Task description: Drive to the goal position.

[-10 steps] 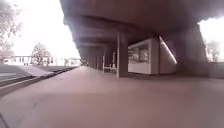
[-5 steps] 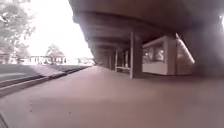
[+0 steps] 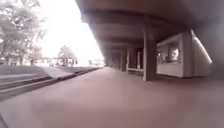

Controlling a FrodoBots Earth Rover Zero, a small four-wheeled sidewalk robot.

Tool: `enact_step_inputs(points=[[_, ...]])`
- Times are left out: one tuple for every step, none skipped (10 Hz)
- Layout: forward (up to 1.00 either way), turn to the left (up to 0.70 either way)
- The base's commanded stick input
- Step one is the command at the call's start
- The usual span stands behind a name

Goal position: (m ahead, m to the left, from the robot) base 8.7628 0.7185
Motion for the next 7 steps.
enact_step_inputs(points=[[0.85,0.00],[0.85,0.00],[0.85,0.00],[0.85,0.00],[0.85,0.00],[0.85,0.00],[0.85,0.00]])
